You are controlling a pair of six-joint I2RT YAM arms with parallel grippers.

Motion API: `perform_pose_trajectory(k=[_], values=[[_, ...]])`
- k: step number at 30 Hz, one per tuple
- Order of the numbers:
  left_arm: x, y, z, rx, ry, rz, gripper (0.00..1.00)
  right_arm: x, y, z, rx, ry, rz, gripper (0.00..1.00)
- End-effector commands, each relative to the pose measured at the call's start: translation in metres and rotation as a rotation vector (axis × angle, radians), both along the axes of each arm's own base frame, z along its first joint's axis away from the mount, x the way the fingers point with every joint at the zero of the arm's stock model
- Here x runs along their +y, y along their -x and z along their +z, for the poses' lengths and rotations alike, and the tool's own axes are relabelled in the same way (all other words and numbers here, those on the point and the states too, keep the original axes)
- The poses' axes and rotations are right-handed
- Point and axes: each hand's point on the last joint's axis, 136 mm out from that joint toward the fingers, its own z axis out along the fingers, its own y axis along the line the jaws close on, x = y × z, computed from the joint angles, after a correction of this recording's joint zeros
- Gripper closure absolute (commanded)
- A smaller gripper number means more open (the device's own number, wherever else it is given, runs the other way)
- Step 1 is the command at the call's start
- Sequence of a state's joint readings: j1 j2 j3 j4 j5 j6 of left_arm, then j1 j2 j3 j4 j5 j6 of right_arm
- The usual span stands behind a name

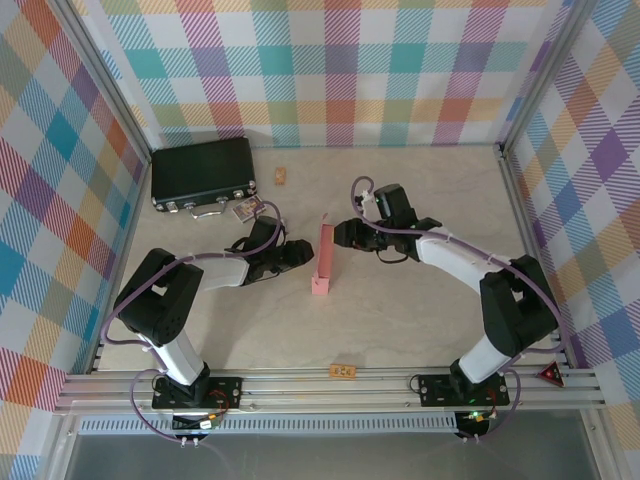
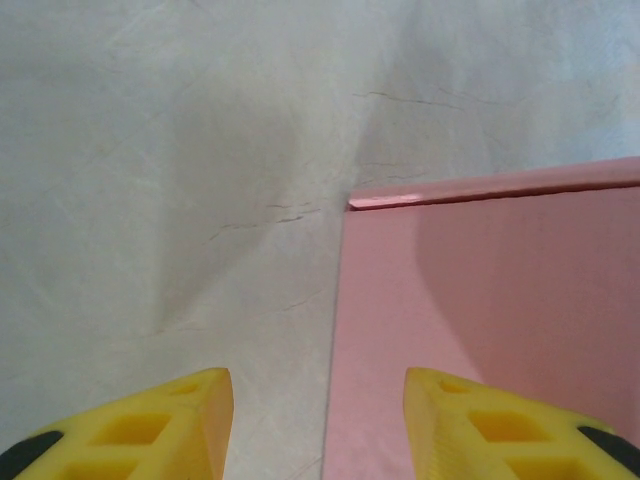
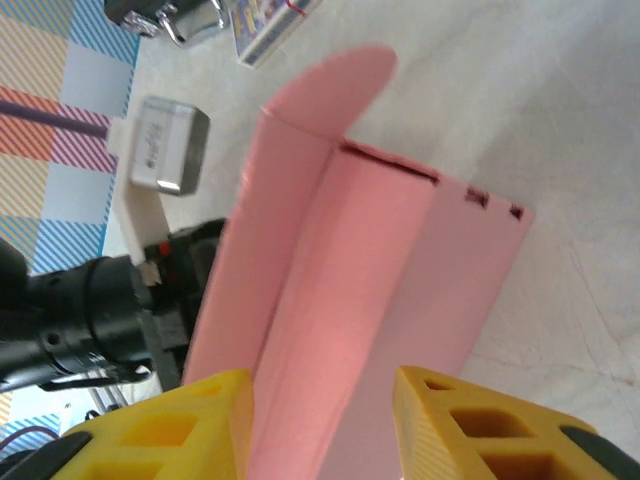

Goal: Fold the paper box

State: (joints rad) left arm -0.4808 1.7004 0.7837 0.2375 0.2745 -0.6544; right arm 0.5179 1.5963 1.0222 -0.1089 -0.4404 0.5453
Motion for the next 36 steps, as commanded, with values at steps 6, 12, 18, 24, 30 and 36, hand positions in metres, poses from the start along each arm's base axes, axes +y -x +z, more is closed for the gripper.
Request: perform_pose_trajectory(k=[6, 12, 18, 24, 30, 36], values=[[-0.008, -0.003, 0.019, -0.028, 0.028, -0.053, 0.52, 0.021, 0.016, -0.017, 0.084, -0.063, 0.088, 0.55], [-0.005, -0.002, 0.023, -0.033, 0.008, -0.055, 0.52, 0.02, 0.014, -0.036, 0.142, -0.042, 0.058, 0.56], [0.005, -0.003, 0.034, -0.055, -0.049, -0.04, 0.51, 0.014, 0.012, -0.049, 0.181, 0.001, 0.008, 0.59], [0.027, -0.004, 0.057, -0.102, -0.145, 0.029, 0.47, 0.013, 0.011, -0.046, 0.178, -0.001, -0.002, 0.6], [0.03, -0.001, 0.099, -0.2, -0.186, 0.025, 0.32, 0.018, 0.007, -0.006, 0.061, -0.077, 0.015, 0.54], [0.023, 0.005, 0.132, -0.266, -0.233, -0.001, 0.2, -0.007, -0.002, 0.015, -0.035, 0.007, -0.09, 0.49]])
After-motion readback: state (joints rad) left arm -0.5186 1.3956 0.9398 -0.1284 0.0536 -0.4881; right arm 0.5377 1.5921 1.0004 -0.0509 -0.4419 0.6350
